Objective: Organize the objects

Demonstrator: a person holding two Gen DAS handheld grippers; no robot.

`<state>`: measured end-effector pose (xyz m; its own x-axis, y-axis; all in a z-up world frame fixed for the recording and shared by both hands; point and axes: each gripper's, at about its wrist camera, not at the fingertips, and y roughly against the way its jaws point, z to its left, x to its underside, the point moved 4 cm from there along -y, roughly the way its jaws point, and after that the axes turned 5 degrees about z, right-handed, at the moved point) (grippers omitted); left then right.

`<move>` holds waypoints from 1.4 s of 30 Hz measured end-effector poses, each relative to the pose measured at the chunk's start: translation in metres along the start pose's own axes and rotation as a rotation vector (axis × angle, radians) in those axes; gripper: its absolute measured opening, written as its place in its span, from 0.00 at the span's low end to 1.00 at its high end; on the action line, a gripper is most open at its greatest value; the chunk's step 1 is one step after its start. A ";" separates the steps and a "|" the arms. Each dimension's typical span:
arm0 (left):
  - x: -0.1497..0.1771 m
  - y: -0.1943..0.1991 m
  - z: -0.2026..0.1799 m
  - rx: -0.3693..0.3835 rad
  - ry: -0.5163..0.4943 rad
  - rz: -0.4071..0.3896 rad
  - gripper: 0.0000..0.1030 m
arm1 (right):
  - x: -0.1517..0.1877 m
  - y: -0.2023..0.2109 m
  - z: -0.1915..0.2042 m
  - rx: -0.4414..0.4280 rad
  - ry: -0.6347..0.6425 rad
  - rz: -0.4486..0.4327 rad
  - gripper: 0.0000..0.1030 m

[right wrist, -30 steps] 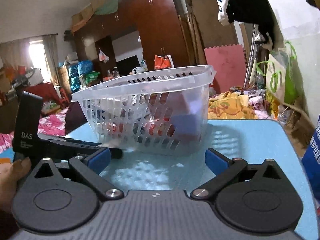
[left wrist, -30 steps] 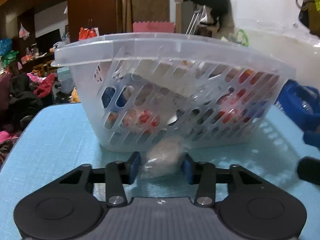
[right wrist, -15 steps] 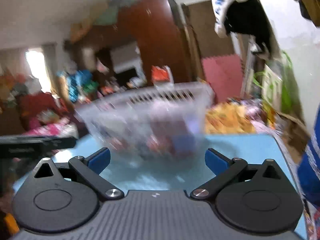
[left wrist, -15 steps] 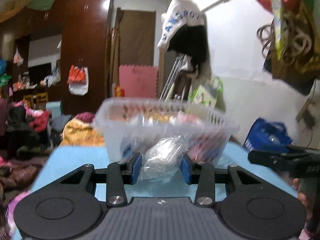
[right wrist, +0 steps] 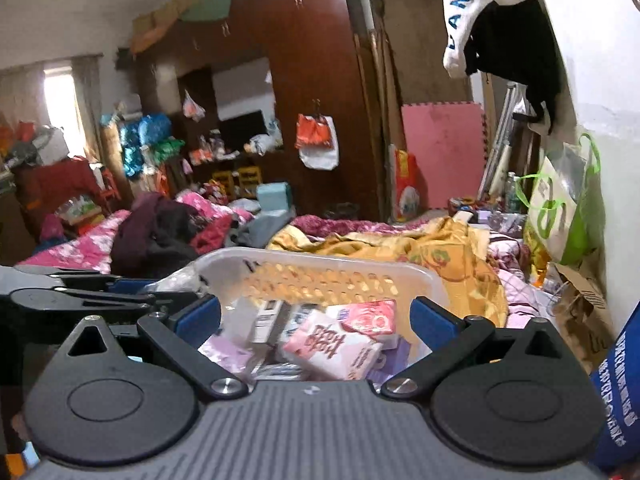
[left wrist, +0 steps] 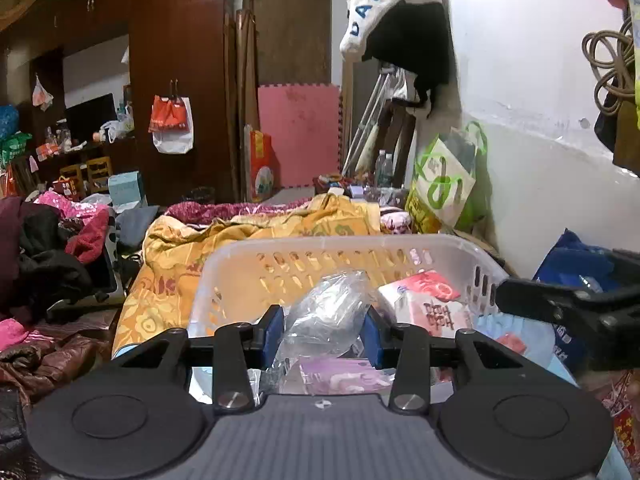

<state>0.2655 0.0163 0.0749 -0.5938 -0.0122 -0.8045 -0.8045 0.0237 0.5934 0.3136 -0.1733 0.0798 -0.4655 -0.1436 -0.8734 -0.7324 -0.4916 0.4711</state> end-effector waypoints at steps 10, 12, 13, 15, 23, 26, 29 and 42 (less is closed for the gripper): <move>-0.001 0.007 0.003 -0.010 0.005 -0.030 0.45 | 0.001 -0.006 0.003 -0.005 0.016 0.012 1.00; -0.002 0.005 0.003 -0.010 0.017 -0.035 0.46 | 0.000 -0.006 0.003 -0.006 0.017 0.010 1.00; -0.002 0.004 0.002 -0.011 0.022 -0.041 0.47 | 0.000 -0.006 0.003 -0.005 0.018 0.009 1.00; -0.003 0.003 0.002 -0.035 0.014 -0.053 0.56 | -0.002 -0.007 0.002 0.003 0.017 0.004 1.00; -0.002 0.018 0.000 -0.010 0.008 -0.146 0.79 | -0.001 0.001 -0.007 -0.028 -0.003 -0.025 1.00; 0.002 0.020 0.001 -0.047 0.006 -0.151 0.83 | 0.006 0.007 -0.001 -0.012 0.051 -0.034 1.00; 0.005 0.018 0.000 -0.080 -0.013 -0.120 0.91 | 0.010 0.009 0.005 0.036 0.107 -0.025 1.00; 0.029 0.029 -0.008 -0.140 -0.068 -0.098 0.93 | 0.035 0.028 0.005 0.163 0.090 -0.033 1.00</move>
<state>0.2247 0.0087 0.0690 -0.5138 0.0606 -0.8558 -0.8553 -0.1141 0.5054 0.2746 -0.1872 0.0631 -0.3993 -0.2093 -0.8926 -0.8208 -0.3523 0.4497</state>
